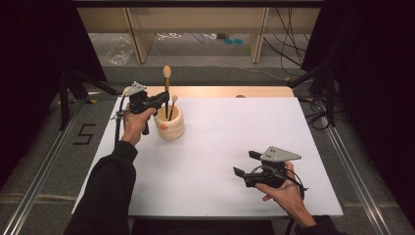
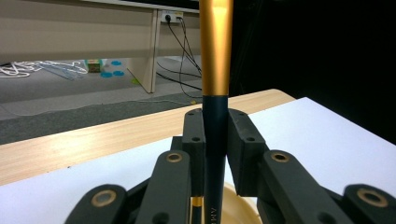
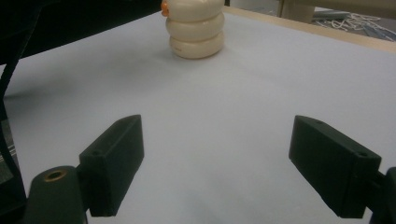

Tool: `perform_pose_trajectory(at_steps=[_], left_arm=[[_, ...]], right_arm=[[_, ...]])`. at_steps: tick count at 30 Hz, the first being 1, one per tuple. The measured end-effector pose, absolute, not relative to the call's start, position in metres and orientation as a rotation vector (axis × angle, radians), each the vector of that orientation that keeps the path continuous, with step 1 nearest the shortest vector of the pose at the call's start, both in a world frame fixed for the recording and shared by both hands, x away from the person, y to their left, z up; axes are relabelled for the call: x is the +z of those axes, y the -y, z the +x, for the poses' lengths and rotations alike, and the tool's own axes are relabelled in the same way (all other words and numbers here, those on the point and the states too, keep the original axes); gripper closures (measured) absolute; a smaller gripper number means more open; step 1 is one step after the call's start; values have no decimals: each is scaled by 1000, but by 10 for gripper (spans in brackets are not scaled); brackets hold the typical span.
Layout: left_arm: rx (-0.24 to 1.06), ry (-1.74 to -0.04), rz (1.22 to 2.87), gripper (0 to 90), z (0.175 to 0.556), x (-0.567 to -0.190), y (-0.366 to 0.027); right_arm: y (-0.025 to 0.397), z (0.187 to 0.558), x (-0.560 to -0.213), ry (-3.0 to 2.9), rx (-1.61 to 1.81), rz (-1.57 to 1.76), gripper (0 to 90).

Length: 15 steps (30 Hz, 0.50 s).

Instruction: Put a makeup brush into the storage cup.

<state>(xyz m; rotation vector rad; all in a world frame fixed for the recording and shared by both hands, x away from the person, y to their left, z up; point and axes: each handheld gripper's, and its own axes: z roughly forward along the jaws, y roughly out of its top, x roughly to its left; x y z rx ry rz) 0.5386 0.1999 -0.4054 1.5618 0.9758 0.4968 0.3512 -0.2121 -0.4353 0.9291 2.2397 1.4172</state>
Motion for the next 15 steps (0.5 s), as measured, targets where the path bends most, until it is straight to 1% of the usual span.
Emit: perform_pose_trajectory(at_steps=[5,15], left_arm=[[506,-954,1563,783,537,-411,-199],[500,-964,1576,782,535,-423,-201]], right_arm=[[212,351,-435,-2241,1418,927,188],[210,352,-437,-2235,1453,914,188]])
